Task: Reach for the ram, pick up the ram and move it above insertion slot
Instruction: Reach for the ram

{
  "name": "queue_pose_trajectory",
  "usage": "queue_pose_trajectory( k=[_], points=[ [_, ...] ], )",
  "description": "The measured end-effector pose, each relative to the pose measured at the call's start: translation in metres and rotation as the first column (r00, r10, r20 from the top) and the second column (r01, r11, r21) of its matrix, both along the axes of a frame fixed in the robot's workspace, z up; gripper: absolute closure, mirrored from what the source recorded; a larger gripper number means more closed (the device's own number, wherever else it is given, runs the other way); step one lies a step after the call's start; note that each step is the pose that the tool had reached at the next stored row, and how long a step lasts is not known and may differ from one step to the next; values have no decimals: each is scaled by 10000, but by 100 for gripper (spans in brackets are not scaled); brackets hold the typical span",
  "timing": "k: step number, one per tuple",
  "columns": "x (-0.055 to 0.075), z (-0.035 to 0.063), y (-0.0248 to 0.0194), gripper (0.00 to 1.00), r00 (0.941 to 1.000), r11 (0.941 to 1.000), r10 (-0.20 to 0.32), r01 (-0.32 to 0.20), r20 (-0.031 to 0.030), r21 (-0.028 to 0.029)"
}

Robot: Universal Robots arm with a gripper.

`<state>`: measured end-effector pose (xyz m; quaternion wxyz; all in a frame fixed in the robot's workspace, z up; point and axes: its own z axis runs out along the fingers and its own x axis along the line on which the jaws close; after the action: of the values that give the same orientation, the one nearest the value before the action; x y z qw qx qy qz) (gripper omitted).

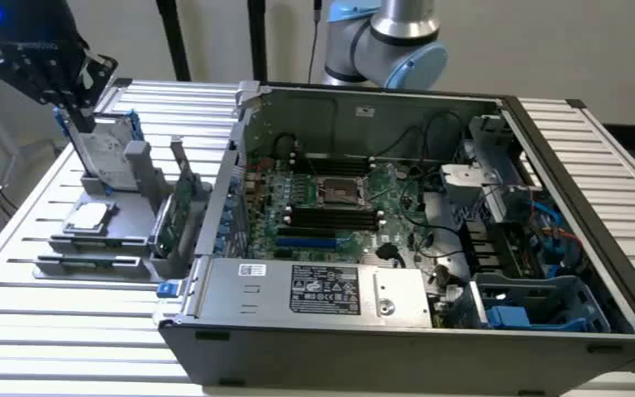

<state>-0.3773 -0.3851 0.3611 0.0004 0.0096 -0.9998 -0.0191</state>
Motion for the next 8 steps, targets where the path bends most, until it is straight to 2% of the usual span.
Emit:
queue_pose_trajectory(
  k=[8],
  points=[
    [0,0,0,89,10000,10000,0,0,0,0]
  ],
)
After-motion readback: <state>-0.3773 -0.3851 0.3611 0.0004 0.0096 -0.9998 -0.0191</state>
